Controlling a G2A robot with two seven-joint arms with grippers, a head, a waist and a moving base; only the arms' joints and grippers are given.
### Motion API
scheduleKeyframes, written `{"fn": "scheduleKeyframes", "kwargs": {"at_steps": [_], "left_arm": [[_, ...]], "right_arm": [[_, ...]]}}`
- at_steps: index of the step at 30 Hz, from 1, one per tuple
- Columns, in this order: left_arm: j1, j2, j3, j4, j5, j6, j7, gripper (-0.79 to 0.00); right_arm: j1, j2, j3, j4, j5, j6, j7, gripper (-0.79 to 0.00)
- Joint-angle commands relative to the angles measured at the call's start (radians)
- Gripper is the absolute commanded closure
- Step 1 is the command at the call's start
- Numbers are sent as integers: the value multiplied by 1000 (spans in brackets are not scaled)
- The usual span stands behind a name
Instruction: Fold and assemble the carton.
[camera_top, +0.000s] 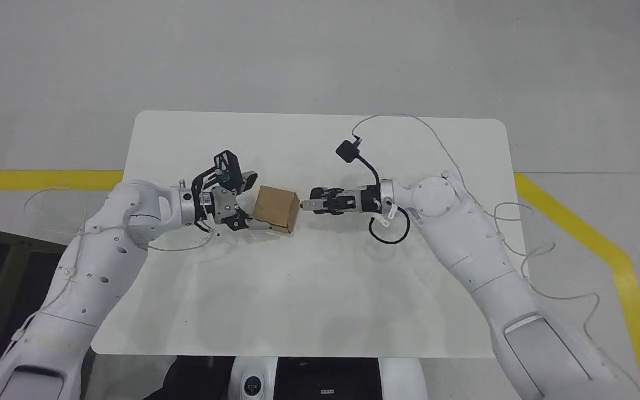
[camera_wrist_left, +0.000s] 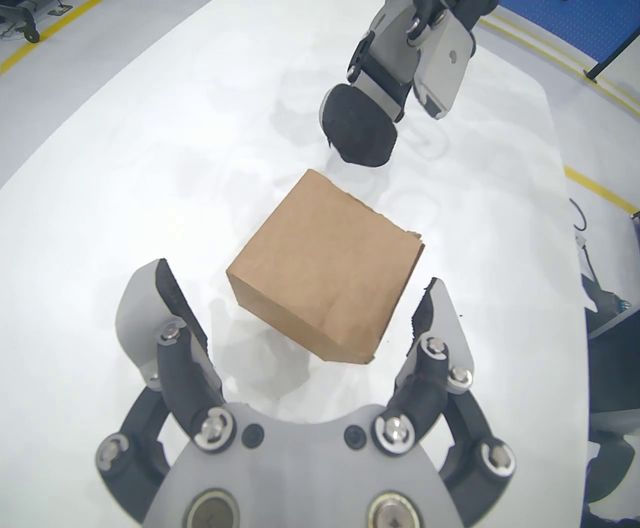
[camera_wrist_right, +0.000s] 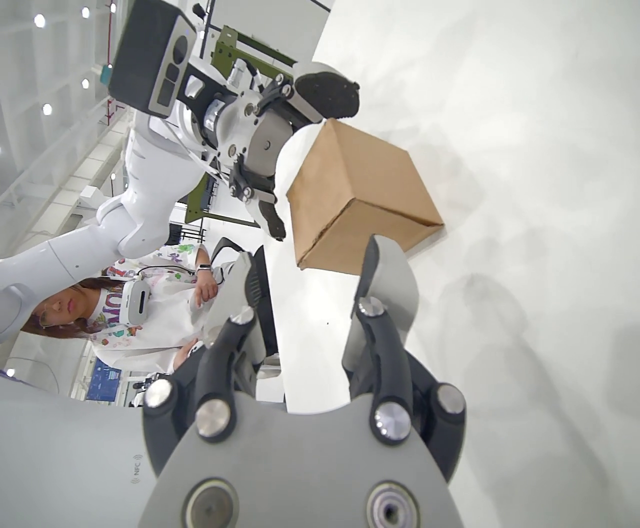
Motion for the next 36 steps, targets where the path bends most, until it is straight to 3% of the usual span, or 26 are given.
{"fn": "scheduleKeyframes", "kwargs": {"at_steps": [1, 6, 11, 17, 21, 26, 36], "left_arm": [[-3, 17, -5, -17, -102, 0, -49, -785], [-37, 41, -43, -7, -259, 12, -125, -785], [-77, 34, -44, -3, -231, 113, -112, -785], [-124, 13, -17, 43, -164, 199, -39, -785], [-170, 0, -8, 100, -157, 233, -5, -785], [-227, -9, -12, 171, -156, 246, 12, -785], [-288, -18, -24, 243, -165, 228, 22, -785]], "right_arm": [[-19, 8, 27, -23, 10, -45, -23, -785], [-53, 29, 83, -48, -5, -202, -69, -785], [-70, 54, 164, -42, -136, -335, -193, -785], [-128, 90, 306, -115, -387, -413, -399, -785], [-195, 112, 411, -233, -608, -389, -539, -785], [-289, 131, 509, -398, -843, -285, -678, -785], [-438, 146, 616, -585, -1097, -77, -935, -785]]}}
